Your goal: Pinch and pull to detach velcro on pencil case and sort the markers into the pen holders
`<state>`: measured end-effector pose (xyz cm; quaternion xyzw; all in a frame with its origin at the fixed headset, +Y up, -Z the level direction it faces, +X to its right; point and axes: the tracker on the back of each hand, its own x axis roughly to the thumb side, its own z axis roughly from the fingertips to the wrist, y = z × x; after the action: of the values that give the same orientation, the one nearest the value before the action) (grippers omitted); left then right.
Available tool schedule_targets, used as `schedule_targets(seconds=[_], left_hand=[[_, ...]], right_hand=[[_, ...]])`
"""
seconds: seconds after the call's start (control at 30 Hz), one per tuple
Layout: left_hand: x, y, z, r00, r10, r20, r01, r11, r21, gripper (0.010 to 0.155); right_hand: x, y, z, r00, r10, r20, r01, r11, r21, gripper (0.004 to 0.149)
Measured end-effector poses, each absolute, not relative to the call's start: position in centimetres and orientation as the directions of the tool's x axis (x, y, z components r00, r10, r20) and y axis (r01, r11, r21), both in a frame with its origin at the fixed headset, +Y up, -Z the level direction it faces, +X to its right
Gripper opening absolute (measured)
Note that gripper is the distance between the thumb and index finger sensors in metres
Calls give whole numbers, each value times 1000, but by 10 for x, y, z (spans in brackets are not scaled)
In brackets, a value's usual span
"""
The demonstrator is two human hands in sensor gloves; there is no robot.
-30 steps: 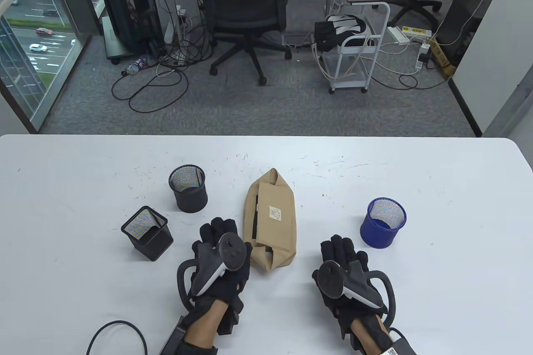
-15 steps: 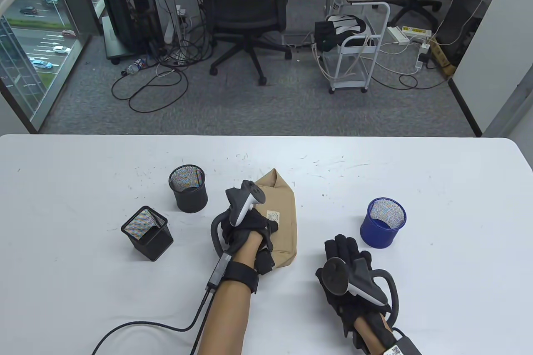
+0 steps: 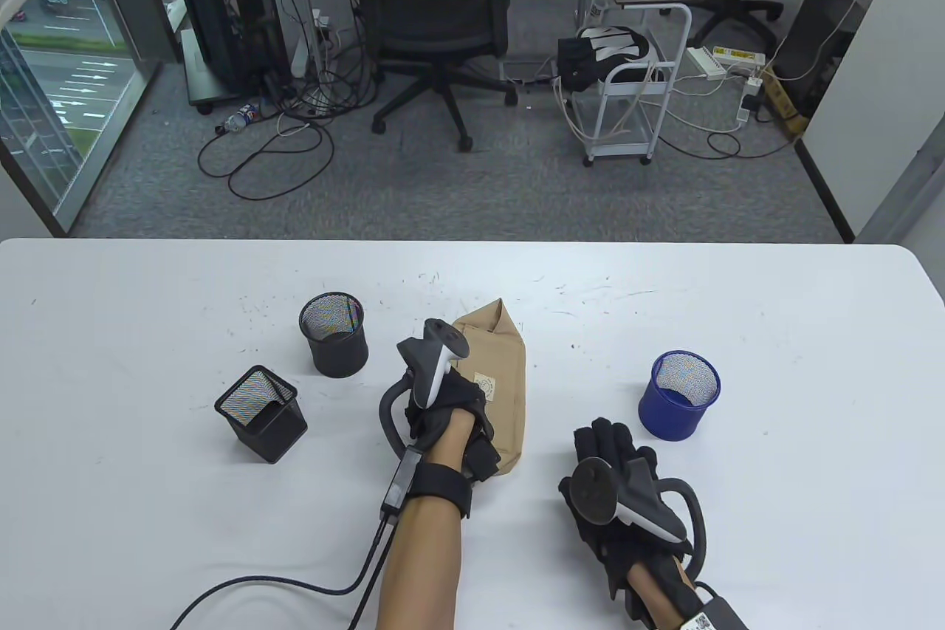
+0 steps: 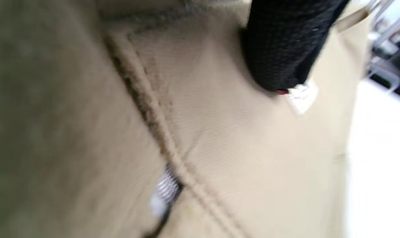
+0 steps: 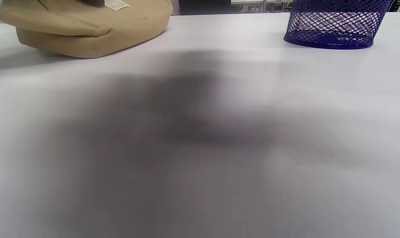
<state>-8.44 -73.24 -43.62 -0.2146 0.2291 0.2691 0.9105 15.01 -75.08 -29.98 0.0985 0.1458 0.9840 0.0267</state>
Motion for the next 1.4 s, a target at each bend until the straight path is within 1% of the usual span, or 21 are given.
schedule_targets(seconds=[0.03, 0.17, 0.2, 0.3, 0.4, 0.5, 0.63, 0.7, 0.77, 0.87, 0.93, 1.0, 1.1, 1.13, 1.23, 1.3, 1.33, 1.4], left_hand=[[-89, -730, -432, 709, 480, -517, -659, 713, -242, 64], [-104, -720, -412, 637, 614, -467, -752, 629, -199, 64], [-111, -718, -400, 558, 696, -451, -818, 552, -161, 63], [-123, -719, -376, 443, 795, -415, -895, 422, -147, 62], [-132, -728, -357, 350, 852, -390, -937, 316, -148, 60], [-138, -737, -343, 290, 879, -379, -956, 248, -157, 59], [-140, -751, -327, 219, 908, -358, -971, 168, -168, 58], [-140, -756, -323, 193, 919, -343, -975, 140, -171, 57], [-138, -757, -320, 158, 930, -331, -979, 103, -178, 57], [-136, -758, -320, 124, 944, -306, -978, 63, -201, 57], [-135, -761, -320, 55, 953, -298, -974, -14, -225, 57], [-138, -765, -320, 6, 950, -314, -974, -66, -219, 56], [-140, -770, -319, -41, 949, -312, -967, -116, -225, 55], [-139, -771, -319, -58, 947, -315, -965, -134, -226, 55], [-140, -773, -318, -45, 950, -309, -970, -116, -215, 54], [-139, -775, -318, -52, 950, -307, -968, -123, -220, 54], [-139, -774, -318, -59, 947, -314, -968, -131, -214, 53], [-139, -773, -318, -33, 955, -293, -972, -100, -214, 53]], right_hand=[[151, -750, -299, -979, 79, 185, -23, -958, 285, 74], [151, -748, -298, -978, 89, 186, -35, -960, 277, 74], [150, -748, -298, -978, 86, 188, -32, -961, 273, 73], [149, -748, -297, -979, 81, 190, -28, -963, 269, 73], [148, -741, -296, -976, 99, 194, -47, -966, 255, 73], [145, -724, -295, -972, 144, 188, -101, -969, 225, 74], [126, -693, -296, -967, 140, 214, -109, -983, 150, 79], [114, -681, -296, -956, 175, 236, -144, -979, 141, 80], [94, -668, -297, -933, 186, 310, -158, -981, 113, 82], [67, -663, -298, -937, 161, 310, -121, -982, 144, 89], [49, -666, -301, -944, 138, 299, -76, -975, 210, 96], [38, -668, -302, -959, 70, 274, -11, -977, 211, 103], [26, -675, -304, -968, 15, 251, 38, -978, 206, 108], [23, -675, -304, -971, -5, 238, 53, -979, 196, 108], [19, -675, -307, -976, 36, 216, 13, -975, 223, 102], [17, -673, -309, -972, 136, 193, -75, -953, 295, 94], [14, -673, -309, -974, 140, 179, -81, -949, 304, 91], [11, -673, -309, -984, 106, 146, -62, -957, 283, 82]])
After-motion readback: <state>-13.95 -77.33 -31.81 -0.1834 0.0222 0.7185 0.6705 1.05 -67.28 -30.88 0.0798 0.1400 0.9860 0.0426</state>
